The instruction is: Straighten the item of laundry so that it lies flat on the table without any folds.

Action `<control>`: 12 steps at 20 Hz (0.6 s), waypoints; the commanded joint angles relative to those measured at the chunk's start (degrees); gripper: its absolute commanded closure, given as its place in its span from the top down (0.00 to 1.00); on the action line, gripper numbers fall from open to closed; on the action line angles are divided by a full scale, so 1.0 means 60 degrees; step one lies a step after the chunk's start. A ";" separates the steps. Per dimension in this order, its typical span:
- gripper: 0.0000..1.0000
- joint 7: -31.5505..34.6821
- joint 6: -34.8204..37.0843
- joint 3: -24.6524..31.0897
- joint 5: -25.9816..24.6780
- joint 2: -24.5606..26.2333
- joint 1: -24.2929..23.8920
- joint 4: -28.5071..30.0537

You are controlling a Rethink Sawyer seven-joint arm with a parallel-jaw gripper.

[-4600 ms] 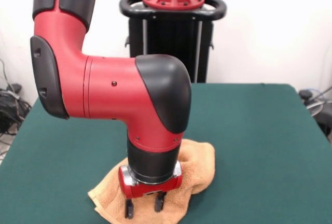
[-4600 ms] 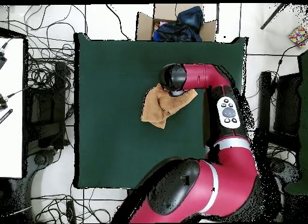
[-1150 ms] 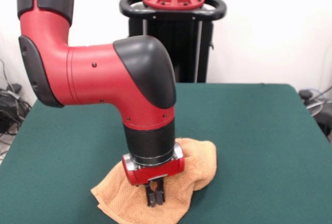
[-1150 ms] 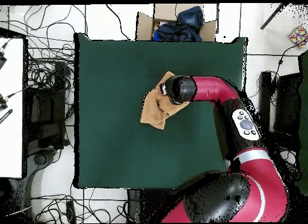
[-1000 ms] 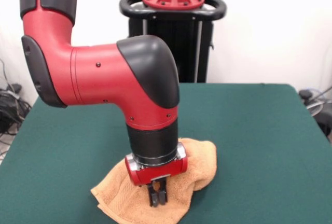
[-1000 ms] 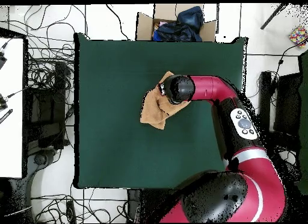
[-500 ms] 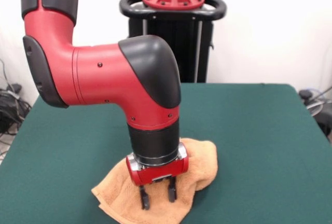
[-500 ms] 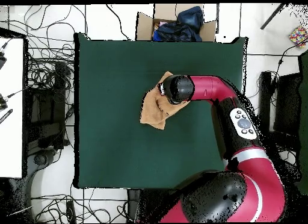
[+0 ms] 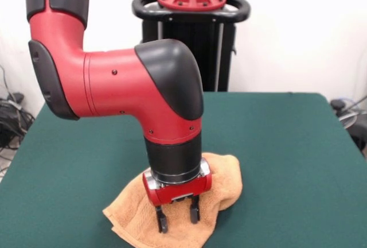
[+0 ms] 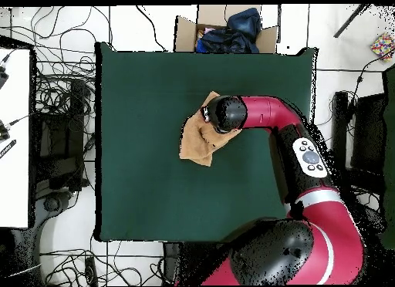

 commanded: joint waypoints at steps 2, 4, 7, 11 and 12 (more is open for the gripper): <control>1.00 -0.1218 0.0959 0.0005 -0.0383 0.0075 0.0531 0.0272; 1.00 -0.0881 0.0988 -0.0085 -0.0275 -0.0210 0.0615 0.0600; 1.00 -0.0295 0.0854 -0.0048 0.0054 -0.0909 0.0621 0.1505; 1.00 0.0058 0.0914 -0.0022 0.0309 -0.1458 0.0712 0.2162; 1.00 0.0122 0.0965 -0.0025 0.0373 -0.1568 0.0734 0.2277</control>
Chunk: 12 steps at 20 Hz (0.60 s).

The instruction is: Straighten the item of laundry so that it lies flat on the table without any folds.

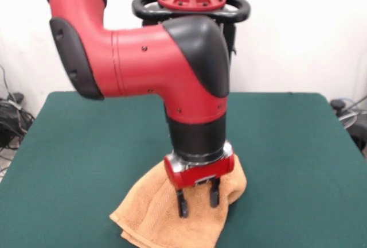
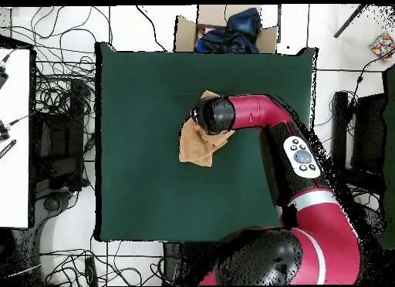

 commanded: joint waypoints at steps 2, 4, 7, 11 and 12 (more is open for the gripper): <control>1.00 0.0258 0.1086 -0.0020 0.0488 -0.0994 0.0369 0.1771; 1.00 0.0360 0.1173 -0.0006 0.0668 -0.1228 0.0359 0.2003; 1.00 0.0328 0.1328 0.0061 0.0933 -0.1513 0.0305 0.2235; 1.00 0.0198 0.1324 -0.0045 0.0935 -0.1414 0.0342 0.2107; 1.00 0.0171 0.1285 -0.0061 0.0917 -0.1414 0.0327 0.2135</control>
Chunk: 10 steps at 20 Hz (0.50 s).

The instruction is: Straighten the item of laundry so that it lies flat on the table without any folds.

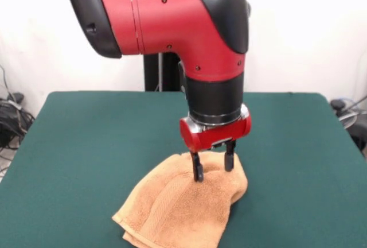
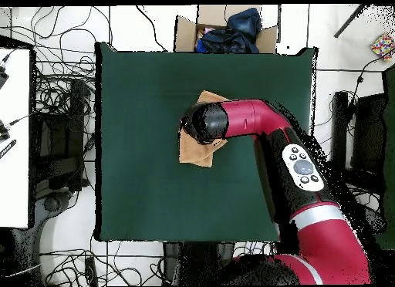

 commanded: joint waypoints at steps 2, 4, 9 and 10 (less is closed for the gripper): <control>1.00 0.0134 0.1019 -0.0064 0.0292 -0.0152 0.0220 0.0820; 1.00 0.0170 0.1035 -0.0105 0.0275 -0.0107 0.0253 0.0747; 1.00 0.0242 0.1033 -0.0163 0.0267 -0.0092 0.0261 0.0688; 1.00 0.0237 0.1025 -0.0171 0.0247 -0.0084 0.0267 0.0687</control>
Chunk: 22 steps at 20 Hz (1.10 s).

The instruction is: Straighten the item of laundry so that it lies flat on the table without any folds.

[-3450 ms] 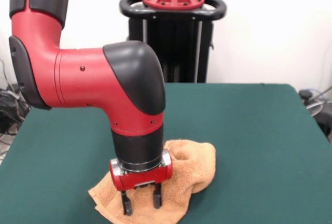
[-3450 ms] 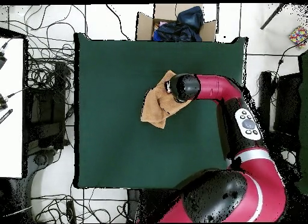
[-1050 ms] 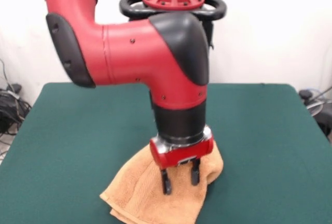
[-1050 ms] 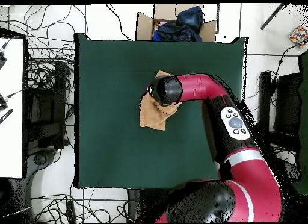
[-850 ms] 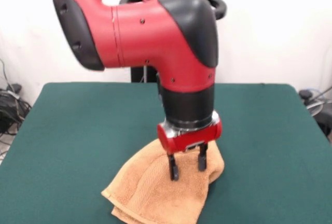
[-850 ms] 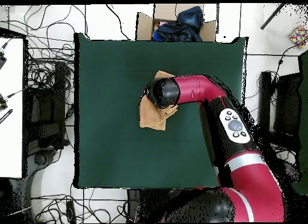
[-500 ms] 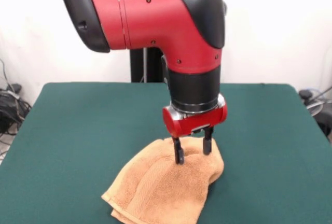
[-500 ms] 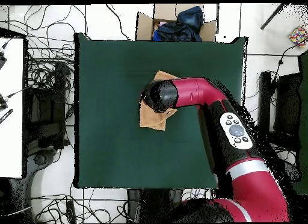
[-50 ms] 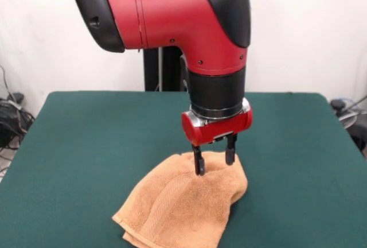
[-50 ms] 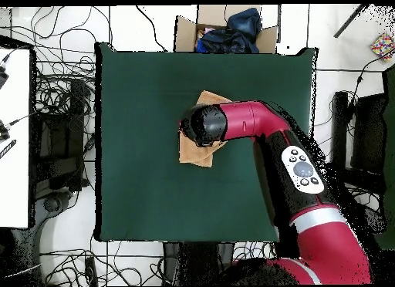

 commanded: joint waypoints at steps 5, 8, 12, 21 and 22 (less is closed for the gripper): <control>1.00 0.0215 0.0888 -0.0229 0.0125 0.0164 0.0264 0.0424; 1.00 0.0016 0.1021 -0.0129 0.0225 0.0083 0.0082 0.0263; 1.00 -0.0801 0.1987 0.0088 0.0464 0.0970 -0.0255 -0.2131; 1.00 -0.0962 0.1256 -0.0494 -0.1209 0.3674 0.0559 -0.5068; 1.00 -0.0964 0.1168 -0.0579 -0.1402 0.3845 0.0646 -0.5237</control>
